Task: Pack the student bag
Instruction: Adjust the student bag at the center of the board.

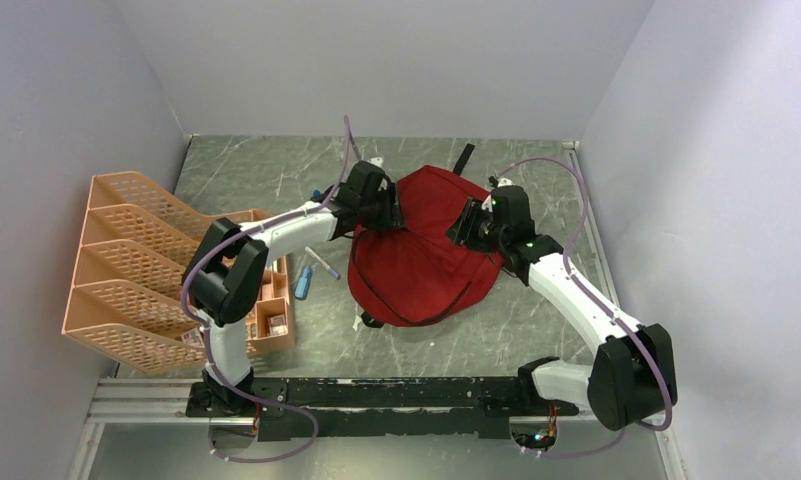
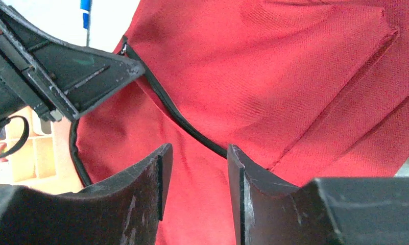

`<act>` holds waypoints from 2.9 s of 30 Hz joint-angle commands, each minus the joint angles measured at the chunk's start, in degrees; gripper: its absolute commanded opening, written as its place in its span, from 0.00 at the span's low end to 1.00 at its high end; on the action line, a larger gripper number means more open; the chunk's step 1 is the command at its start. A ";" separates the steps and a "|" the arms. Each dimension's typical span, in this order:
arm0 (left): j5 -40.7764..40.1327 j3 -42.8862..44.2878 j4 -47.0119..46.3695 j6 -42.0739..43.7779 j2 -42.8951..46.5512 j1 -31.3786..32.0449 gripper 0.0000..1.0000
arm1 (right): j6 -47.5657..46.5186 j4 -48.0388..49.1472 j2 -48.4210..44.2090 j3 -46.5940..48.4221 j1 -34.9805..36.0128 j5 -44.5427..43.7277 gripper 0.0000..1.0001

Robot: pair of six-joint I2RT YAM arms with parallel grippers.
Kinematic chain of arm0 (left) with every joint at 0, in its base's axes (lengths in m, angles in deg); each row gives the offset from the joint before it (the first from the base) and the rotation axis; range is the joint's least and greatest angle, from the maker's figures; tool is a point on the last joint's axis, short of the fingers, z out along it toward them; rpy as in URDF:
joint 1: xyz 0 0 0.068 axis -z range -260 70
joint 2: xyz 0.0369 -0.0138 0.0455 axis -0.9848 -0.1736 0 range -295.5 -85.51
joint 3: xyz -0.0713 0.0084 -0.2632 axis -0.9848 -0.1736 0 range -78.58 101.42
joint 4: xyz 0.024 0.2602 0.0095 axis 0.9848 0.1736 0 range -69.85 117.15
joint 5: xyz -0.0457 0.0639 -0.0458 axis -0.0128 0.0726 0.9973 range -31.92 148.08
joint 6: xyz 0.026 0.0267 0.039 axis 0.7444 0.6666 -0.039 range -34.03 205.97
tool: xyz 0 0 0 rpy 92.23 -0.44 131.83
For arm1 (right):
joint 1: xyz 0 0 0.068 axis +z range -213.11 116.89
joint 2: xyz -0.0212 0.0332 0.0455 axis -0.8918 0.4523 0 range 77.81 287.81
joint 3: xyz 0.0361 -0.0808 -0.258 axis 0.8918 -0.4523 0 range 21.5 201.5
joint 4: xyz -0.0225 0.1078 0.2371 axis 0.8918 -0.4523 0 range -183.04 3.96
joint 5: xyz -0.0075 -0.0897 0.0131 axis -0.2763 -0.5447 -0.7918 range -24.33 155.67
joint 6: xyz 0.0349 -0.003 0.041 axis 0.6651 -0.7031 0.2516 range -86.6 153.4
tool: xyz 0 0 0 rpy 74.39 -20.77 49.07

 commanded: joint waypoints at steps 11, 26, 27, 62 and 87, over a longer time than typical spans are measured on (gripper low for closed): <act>-4.62 -2.02 -0.53 -5.22 -0.66 4.18 0.54 | -3.33 -0.06 0.38 1.01 0.71 -1.78 0.49; -5.03 -8.75 -1.33 -4.55 -1.17 4.68 0.52 | -9.65 0.53 6.99 5.68 3.48 -3.16 0.51; -5.05 -9.15 -1.52 -4.46 -0.78 4.76 0.52 | -11.24 0.67 7.95 6.28 4.31 -3.72 0.51; -2.49 -12.41 -3.77 -3.45 0.83 4.62 0.42 | -68.50 29.12 15.46 -7.18 19.36 -19.04 0.70; -1.72 -12.97 -4.22 -3.53 0.91 4.62 0.42 | -59.60 46.97 12.25 -6.88 19.16 -34.61 0.62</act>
